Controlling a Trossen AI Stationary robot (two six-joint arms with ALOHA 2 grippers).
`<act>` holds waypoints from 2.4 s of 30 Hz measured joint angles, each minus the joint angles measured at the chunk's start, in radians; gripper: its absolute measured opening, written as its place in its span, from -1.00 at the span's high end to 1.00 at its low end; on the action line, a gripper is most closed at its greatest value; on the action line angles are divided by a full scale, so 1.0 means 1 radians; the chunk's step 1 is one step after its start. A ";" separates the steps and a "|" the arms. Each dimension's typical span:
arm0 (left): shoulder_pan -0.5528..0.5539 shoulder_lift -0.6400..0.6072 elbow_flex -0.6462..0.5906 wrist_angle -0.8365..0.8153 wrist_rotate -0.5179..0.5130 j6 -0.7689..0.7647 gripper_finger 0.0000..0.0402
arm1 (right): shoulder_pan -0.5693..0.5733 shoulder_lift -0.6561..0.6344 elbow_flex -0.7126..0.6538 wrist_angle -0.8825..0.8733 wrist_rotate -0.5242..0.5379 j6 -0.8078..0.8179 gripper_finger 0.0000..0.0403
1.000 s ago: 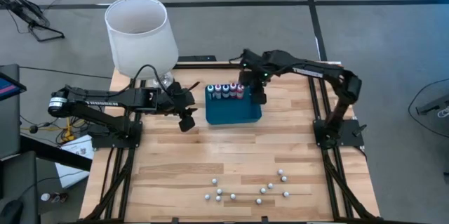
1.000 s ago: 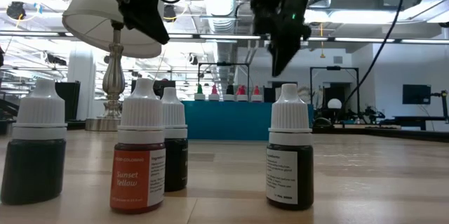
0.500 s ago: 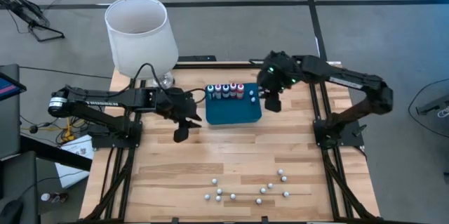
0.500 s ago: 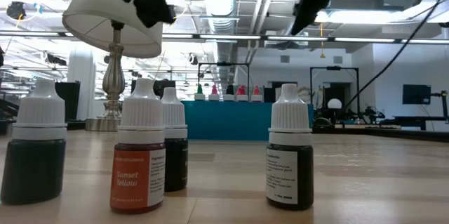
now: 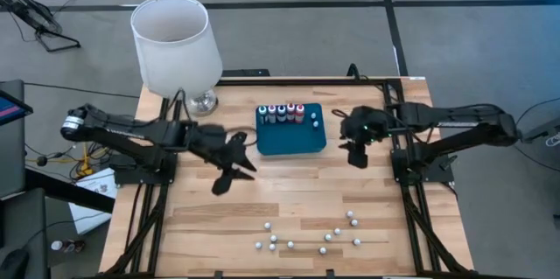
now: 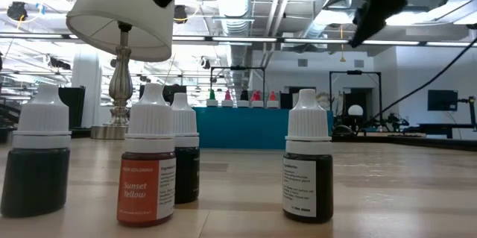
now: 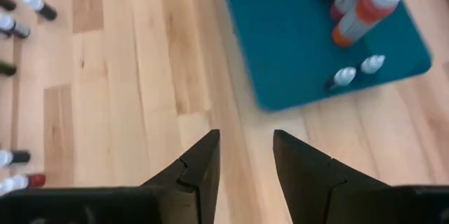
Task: Pick & Place food coloring
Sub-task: Put the small black food coloring bottle into the bin
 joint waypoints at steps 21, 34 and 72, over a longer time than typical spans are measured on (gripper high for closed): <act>-0.347 0.441 0.359 -0.198 -0.281 -0.164 0.43 | 0.130 -0.191 -0.191 0.008 0.071 0.121 0.39; -0.339 0.722 0.623 -0.472 -0.165 0.108 0.43 | 0.201 -0.197 -0.225 0.001 0.072 0.200 0.39; -0.327 0.835 0.620 -0.455 -0.184 0.205 0.43 | 0.365 -0.193 -0.225 0.013 0.183 0.359 0.39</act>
